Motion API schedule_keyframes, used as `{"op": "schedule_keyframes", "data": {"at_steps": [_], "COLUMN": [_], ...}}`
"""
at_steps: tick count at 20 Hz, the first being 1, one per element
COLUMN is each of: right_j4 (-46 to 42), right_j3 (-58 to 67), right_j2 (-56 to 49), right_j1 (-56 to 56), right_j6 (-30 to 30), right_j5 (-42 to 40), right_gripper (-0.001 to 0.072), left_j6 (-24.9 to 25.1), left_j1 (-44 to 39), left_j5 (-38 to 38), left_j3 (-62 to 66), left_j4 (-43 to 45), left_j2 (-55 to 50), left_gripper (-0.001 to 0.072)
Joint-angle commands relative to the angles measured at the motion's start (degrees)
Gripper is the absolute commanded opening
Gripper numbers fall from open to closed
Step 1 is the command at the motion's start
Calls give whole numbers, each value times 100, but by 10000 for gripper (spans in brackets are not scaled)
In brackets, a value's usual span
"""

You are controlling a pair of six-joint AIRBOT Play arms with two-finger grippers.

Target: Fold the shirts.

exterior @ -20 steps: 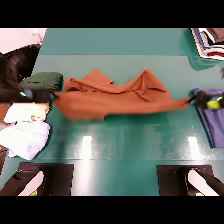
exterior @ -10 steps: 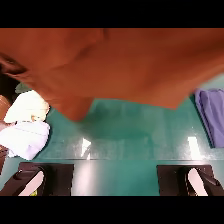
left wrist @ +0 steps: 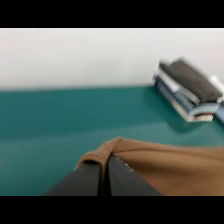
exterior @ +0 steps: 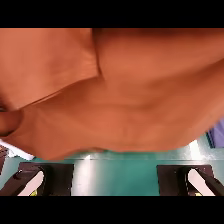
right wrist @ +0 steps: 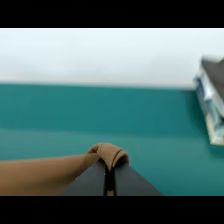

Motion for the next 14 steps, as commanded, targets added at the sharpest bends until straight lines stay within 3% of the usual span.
{"op": "schedule_keyframes", "data": {"at_steps": [1,3,7,10,14], "right_j4": [-944,-1683,-1788,-1781,-1779], "right_j3": [-754,-1276,-1596,-964,44], "right_j2": [-881,-1493,-2931,-3963,-4782], "right_j1": [772,1239,1589,1613,1613], "right_j6": [404,525,544,546,535], "right_j5": [529,632,485,208,-420], "right_gripper": [17,18,17,17,18], "left_j6": [175,330,505,516,599], "left_j1": [2,2,2,2,2], "left_j5": [-136,-90,511,1303,1766], "left_j3": [-1639,-2275,-2579,-2286,-1661], "left_j4": [44,52,44,-2,2], "left_j2": [-511,-1132,-2697,-3635,-4433], "left_gripper": [25,25,25,25,26]}}
